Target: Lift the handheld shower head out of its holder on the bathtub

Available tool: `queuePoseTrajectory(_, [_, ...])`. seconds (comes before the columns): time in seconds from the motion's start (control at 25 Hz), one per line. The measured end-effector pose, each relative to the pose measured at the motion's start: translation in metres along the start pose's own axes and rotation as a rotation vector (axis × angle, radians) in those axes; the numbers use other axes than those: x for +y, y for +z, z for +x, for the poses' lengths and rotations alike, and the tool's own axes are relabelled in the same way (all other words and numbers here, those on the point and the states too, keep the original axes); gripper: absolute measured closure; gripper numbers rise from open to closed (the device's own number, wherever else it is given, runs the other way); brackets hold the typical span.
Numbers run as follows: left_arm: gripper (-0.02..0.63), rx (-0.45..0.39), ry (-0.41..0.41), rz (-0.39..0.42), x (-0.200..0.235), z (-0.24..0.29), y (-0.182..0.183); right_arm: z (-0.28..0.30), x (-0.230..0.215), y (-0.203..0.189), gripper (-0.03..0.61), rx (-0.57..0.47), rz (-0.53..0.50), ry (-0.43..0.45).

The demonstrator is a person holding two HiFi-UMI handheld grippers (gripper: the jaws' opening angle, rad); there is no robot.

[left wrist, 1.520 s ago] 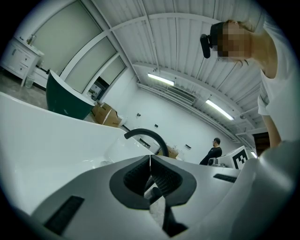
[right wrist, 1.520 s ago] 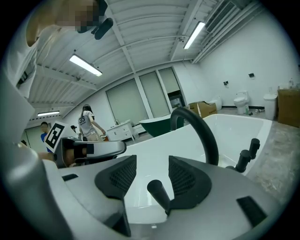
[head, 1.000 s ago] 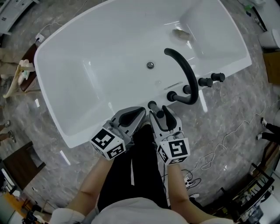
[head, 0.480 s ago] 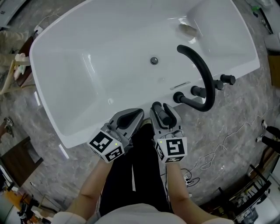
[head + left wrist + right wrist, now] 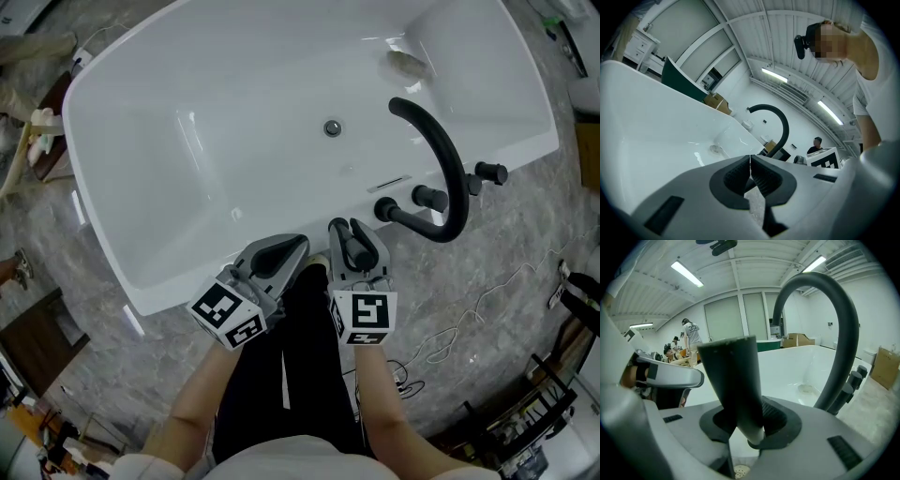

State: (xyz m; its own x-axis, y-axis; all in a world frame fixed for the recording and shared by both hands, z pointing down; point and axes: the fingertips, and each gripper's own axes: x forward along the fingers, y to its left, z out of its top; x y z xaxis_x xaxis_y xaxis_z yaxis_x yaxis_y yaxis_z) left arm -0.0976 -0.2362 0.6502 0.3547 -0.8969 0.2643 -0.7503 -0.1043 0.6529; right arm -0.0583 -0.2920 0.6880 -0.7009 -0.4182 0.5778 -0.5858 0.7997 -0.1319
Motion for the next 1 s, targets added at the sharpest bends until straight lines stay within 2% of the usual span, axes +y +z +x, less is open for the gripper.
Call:
queuePoseTrajectory(0.52, [0.601,0.006,-0.015,0.031,-0.008,-0.009,0.012,-0.017,0.006,0.013,0.46,-0.018,-0.025,-0.012])
queuePoseTrajectory(1.0, [0.601,0.0,-0.061,0.098,-0.055,-0.011,0.041,-0.054,0.014,0.047,0.462,-0.067,-0.058,0.009])
